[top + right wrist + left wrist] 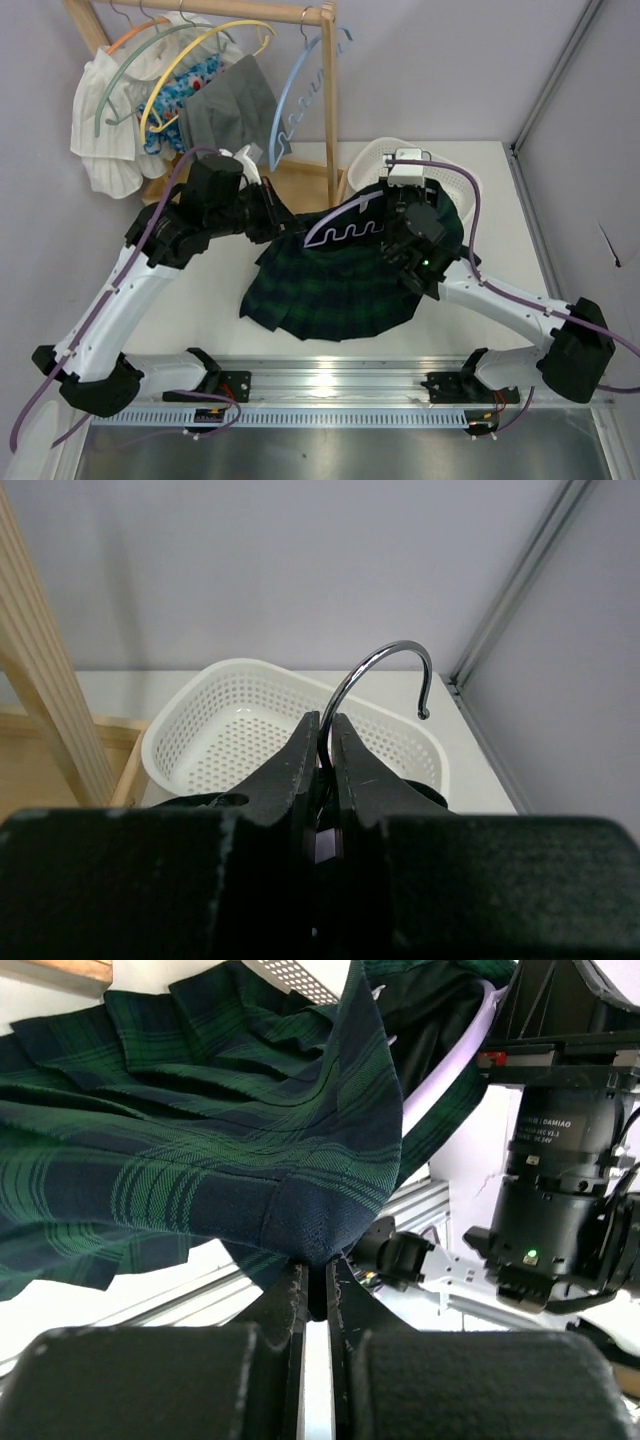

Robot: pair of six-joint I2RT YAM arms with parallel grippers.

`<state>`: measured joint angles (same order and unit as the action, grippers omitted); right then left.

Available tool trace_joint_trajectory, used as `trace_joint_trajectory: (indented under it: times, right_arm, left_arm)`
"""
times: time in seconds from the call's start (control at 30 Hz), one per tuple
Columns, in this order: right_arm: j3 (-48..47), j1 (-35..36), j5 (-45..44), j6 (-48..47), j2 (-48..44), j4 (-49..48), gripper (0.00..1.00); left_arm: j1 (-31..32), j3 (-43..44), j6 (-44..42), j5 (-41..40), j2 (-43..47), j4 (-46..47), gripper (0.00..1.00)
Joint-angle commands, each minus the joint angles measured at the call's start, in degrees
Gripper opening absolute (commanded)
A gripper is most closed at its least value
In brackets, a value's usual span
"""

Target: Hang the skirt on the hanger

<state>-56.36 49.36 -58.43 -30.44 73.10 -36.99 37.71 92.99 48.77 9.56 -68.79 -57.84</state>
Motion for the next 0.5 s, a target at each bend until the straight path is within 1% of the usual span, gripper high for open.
trace_joint_trajectory:
  times: [0.0,0.03,0.1,0.13,0.2,0.27,0.33,0.4,0.47]
  right_arm:
    - [-5.0,1.3,-2.6,-3.8,2.9,-7.4,0.00]
    - [-5.8,1.6,-3.0,-3.6,3.7,-6.8,0.00]
    - [-7.5,3.1,-2.6,-1.0,4.1,-3.7,0.00]
    - [-9.5,3.5,-2.5,-0.1,4.4,0.6,0.00]
    - [-11.0,4.2,-2.6,1.2,4.7,4.3,0.00]
    - [-13.0,4.4,-3.9,1.8,4.9,8.4,0.00]
    - [-15.0,4.4,-4.8,3.3,5.0,13.6,0.00]
    - [-16.2,4.3,-5.7,4.3,5.2,17.6,0.00]
    - [-16.8,3.6,-6.2,3.8,6.2,18.2,0.00]
  left_arm:
    - [0.5,1.4,4.7,-0.3,0.6,6.3,0.00]
    - [1.0,1.1,5.2,-3.7,0.6,6.1,0.00]
    - [1.6,-0.4,6.7,-6.0,1.3,6.8,0.00]
    - [1.6,-2.0,7.2,-7.7,1.6,7.5,0.00]
    - [1.7,-4.1,8.3,-9.3,2.7,8.5,0.00]
    - [1.7,-5.1,8.6,-14.9,3.3,8.8,0.00]
    - [1.7,-6.2,8.8,-18.3,3.9,9.1,0.00]
    - [1.7,-6.1,8.4,-19.1,3.3,9.3,0.00]
    - [2.2,-5.5,7.8,-19.5,2.7,9.0,0.00]
